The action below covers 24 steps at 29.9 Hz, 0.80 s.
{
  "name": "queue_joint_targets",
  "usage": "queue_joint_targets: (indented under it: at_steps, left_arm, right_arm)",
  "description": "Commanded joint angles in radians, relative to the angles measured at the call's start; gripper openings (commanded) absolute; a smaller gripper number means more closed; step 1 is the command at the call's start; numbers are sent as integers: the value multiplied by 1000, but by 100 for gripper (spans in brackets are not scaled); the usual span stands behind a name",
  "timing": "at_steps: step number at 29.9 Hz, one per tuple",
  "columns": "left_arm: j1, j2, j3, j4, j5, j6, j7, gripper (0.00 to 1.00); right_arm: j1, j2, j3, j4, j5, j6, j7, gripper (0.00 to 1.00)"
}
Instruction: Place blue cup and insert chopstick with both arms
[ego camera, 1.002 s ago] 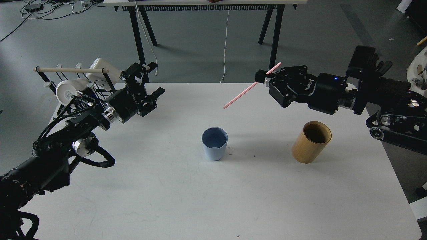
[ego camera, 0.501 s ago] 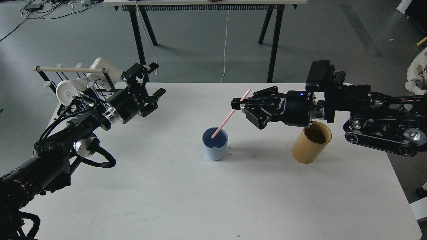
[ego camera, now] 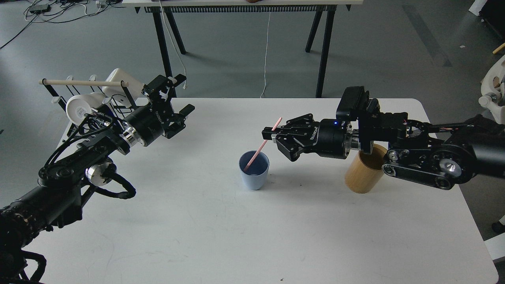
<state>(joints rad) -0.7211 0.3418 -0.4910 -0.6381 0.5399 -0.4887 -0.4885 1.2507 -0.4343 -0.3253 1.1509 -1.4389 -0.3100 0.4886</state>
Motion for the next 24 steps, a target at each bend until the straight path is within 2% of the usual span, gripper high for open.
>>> queue_joint_targets:
  at_steps: [1,4,10,15,19,24]
  left_arm:
    - [0,-1,0,0,0,0,0,99]
    - [0,0,0,0,0,0,0,99]
    - [-1,0,0,0,0,0,0,99]
    - [-1,0,0,0,0,0,0,99]
    - [-1,0,-1,0,-1,0,0,99]
    - [-3,-6,-53,-11,-29,0,0,99]
  right_arm:
    - [-10,9,6,-8,8,-4,0,66]
    - [-13,6,22,-2,14,-6,0,98]
    - [-13,-4,51,6,45,-18,0,99]
    - [-13,-60,127,65,130,-17,0,99]
    - [-13,-127,215,151,328,-14,0,99]
    - [-43,-221,342,193,737,11,0,99]
